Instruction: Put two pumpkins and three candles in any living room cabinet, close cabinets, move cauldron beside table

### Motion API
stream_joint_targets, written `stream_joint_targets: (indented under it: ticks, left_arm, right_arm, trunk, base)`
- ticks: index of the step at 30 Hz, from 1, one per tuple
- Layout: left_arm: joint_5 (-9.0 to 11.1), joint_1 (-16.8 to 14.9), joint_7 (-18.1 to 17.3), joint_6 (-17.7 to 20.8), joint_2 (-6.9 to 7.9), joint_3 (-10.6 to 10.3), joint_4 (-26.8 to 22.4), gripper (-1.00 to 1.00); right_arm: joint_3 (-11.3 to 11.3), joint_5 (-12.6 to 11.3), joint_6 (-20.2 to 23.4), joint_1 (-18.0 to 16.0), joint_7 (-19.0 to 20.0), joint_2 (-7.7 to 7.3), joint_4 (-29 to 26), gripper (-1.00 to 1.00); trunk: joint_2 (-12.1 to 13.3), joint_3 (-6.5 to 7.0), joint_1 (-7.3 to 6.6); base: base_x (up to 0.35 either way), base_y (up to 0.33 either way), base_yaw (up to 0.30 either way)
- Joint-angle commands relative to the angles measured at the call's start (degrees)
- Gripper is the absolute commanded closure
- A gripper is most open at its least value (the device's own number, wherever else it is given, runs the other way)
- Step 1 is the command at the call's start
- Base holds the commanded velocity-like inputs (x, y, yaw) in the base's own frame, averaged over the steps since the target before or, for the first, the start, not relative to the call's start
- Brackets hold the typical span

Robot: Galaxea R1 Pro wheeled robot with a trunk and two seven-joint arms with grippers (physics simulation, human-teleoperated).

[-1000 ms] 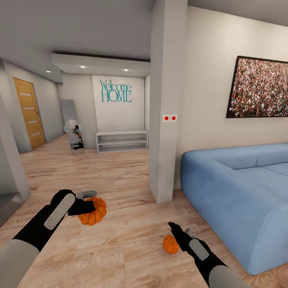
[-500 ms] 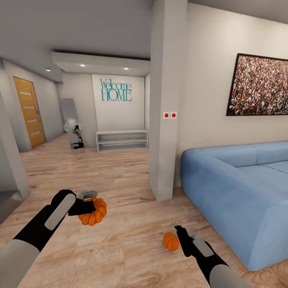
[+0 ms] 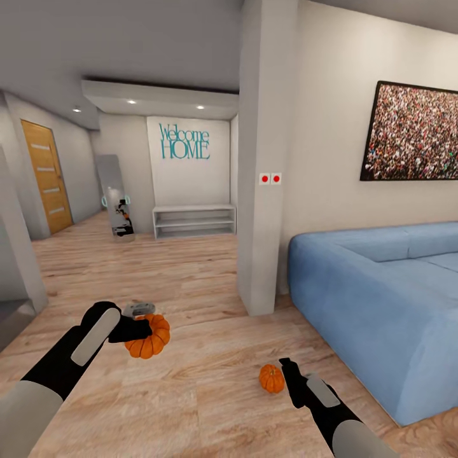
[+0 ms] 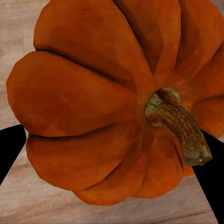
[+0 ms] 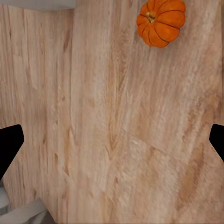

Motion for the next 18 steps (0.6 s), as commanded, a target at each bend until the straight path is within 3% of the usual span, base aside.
stream_joint_targets:
  ticks: [1, 10, 18]
  left_arm:
    - [0.5, -0.1, 0.6, 0.0, 0.05, -0.2, -0.1, 1.0]
    - [0.5, -0.1, 0.7, 0.0, 0.0, -0.3, -0.1, 1.0]
    - [0.5, -0.1, 0.7, 0.0, 0.0, -0.3, -0.1, 1.0]
  right_arm:
    - [-0.2, -0.4, 0.1, 0.0, -0.4, 0.0, -0.2, -1.0]
    - [-0.3, -0.4, -0.1, 0.0, -1.9, -0.25, -0.1, -1.0]
    - [-0.8, -3.4, -0.2, 0.0, -3.5, -0.34, -0.7, -1.0]
  trunk:
    - [-0.4, -0.25, 0.22]
    - [-4.1, -1.87, 2.19]
    - [-7.3, -3.3, 3.95]
  base:
    - [0.0, 0.0, 0.0]
    - [0.0, 0.0, 0.0]
    - [0.0, 0.0, 0.0]
